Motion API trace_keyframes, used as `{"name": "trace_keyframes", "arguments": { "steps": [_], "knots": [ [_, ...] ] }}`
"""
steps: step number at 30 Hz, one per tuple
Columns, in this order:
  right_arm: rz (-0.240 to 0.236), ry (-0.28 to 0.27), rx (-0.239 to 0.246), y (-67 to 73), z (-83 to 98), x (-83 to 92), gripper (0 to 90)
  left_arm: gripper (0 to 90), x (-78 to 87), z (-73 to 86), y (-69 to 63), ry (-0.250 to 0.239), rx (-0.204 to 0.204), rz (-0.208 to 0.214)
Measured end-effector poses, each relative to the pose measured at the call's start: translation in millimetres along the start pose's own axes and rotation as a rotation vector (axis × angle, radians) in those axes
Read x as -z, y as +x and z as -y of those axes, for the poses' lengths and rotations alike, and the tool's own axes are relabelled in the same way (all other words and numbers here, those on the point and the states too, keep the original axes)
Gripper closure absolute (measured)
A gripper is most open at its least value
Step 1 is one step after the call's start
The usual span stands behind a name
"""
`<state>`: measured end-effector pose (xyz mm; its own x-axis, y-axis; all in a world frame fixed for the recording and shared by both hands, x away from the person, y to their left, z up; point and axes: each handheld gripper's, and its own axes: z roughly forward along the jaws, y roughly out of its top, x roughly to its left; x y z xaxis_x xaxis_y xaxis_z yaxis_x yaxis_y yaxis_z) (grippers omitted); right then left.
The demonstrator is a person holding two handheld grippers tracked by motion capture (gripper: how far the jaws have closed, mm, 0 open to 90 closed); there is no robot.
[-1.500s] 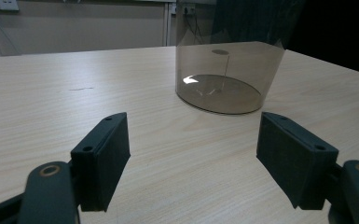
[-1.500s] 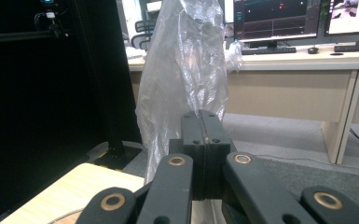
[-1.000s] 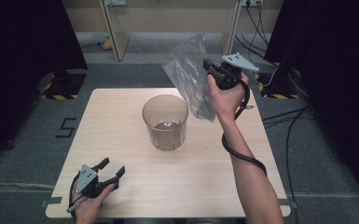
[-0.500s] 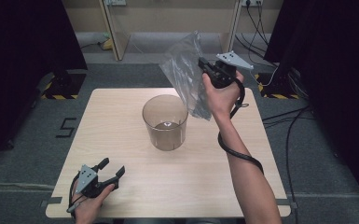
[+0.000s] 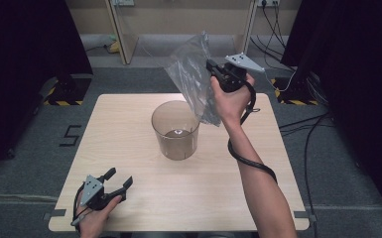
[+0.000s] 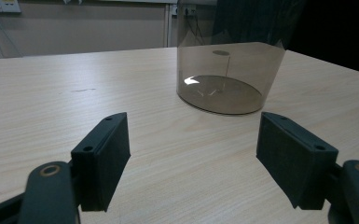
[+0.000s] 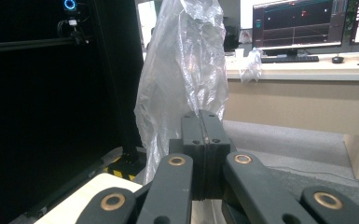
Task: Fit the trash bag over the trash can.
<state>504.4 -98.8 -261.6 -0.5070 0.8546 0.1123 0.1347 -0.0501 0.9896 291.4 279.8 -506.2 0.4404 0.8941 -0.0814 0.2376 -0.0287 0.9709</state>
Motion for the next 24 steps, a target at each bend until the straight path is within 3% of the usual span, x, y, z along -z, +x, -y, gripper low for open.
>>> {"name": "trace_keyframes", "arguments": {
  "steps": [24],
  "knots": [
    [-0.025,0.006,0.003,16.4,-2.1,-15.4,90.0,24.6,0.0,-0.1,-0.5,0.001,-0.007,0.001]
  ]
}}
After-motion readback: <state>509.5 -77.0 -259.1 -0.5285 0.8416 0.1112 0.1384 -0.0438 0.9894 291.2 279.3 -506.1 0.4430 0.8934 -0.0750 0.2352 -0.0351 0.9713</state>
